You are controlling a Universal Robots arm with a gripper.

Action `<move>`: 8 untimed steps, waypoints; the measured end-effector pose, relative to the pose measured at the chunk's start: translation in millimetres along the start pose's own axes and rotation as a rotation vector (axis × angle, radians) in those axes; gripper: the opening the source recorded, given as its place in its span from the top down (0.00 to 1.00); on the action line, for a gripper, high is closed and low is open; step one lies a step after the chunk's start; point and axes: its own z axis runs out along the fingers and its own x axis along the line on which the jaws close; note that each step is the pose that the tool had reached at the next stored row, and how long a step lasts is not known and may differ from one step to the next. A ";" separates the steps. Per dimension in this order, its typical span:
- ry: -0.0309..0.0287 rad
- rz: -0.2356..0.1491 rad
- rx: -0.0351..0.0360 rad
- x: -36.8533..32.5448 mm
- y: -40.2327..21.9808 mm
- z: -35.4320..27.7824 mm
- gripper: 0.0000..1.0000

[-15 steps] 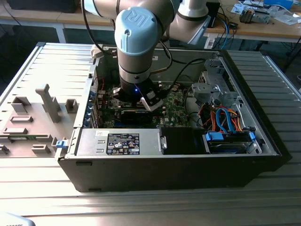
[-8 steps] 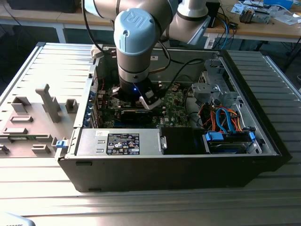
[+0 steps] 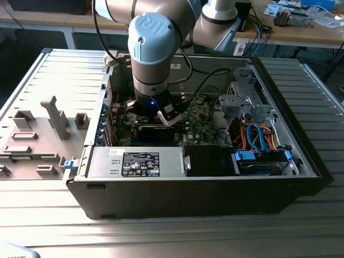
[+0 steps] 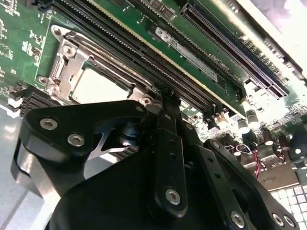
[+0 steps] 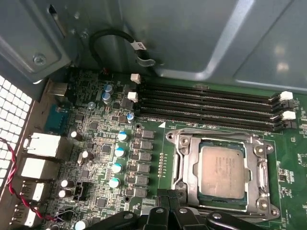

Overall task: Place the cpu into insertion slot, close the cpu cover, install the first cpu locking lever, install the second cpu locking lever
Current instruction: 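Install the second cpu locking lever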

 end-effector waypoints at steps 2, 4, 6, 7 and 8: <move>0.0011 0.000 0.0140 -0.1 0.4 -0.3 0.89; 0.0028 0.000 0.0291 -0.2 1.5 -4.8 0.89; 0.0045 0.000 0.0380 -0.5 3.3 -9.7 0.89; 0.0050 0.000 0.0415 -2.2 3.8 -11.1 0.89; 0.0078 0.001 0.0451 -7.4 3.4 -11.3 0.89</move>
